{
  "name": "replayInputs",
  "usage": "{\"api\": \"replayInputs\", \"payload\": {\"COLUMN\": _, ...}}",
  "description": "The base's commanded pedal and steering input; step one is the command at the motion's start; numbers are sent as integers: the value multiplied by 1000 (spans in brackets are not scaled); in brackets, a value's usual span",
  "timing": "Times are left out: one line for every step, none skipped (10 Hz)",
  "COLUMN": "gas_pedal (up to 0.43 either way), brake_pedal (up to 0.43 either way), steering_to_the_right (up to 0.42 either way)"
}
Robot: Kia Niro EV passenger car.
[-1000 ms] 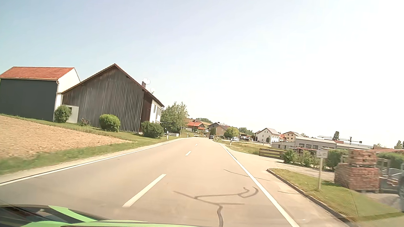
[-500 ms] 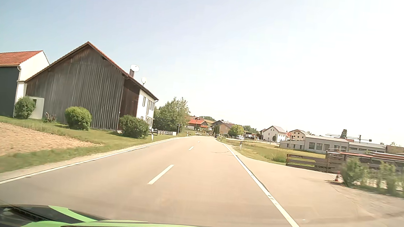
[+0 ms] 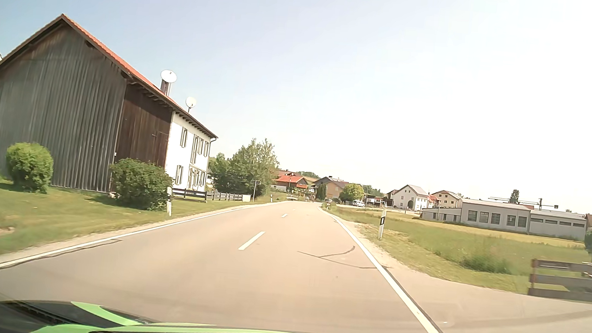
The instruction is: Follow the waypoints while adhering to traffic rules and regulations
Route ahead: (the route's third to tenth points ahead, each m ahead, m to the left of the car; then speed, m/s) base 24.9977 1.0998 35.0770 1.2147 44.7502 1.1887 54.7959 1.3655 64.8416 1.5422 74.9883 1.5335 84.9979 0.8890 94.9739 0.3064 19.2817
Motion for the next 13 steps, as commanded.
{"api": "replayInputs", "payload": {"gas_pedal": 0, "brake_pedal": 0, "steering_to_the_right": -6}}
{"api": "replayInputs", "payload": {"gas_pedal": 0, "brake_pedal": 0, "steering_to_the_right": -6}}
{"api": "replayInputs", "payload": {"gas_pedal": 0, "brake_pedal": 0, "steering_to_the_right": -6}}
{"api": "replayInputs", "payload": {"gas_pedal": 0, "brake_pedal": 0, "steering_to_the_right": -5}}
{"api": "replayInputs", "payload": {"gas_pedal": 0, "brake_pedal": 0, "steering_to_the_right": -5}}
{"api": "replayInputs", "payload": {"gas_pedal": 0, "brake_pedal": 0, "steering_to_the_right": -5}}
{"api": "replayInputs", "payload": {"gas_pedal": 0, "brake_pedal": 0, "steering_to_the_right": -5}}
{"api": "replayInputs", "payload": {"gas_pedal": 0, "brake_pedal": 43, "steering_to_the_right": -5}}
{"api": "replayInputs", "payload": {"gas_pedal": 0, "brake_pedal": 73, "steering_to_the_right": -5}}
{"api": "replayInputs", "payload": {"gas_pedal": 0, "brake_pedal": 79, "steering_to_the_right": -5}}
{"api": "replayInputs", "payload": {"gas_pedal": 0, "brake_pedal": 79, "steering_to_the_right": -5}}
{"api": "replayInputs", "payload": {"gas_pedal": 0, "brake_pedal": 73, "steering_to_the_right": -4}}
{"api": "replayInputs", "payload": {"gas_pedal": 0, "brake_pedal": 49, "steering_to_the_right": -3}}
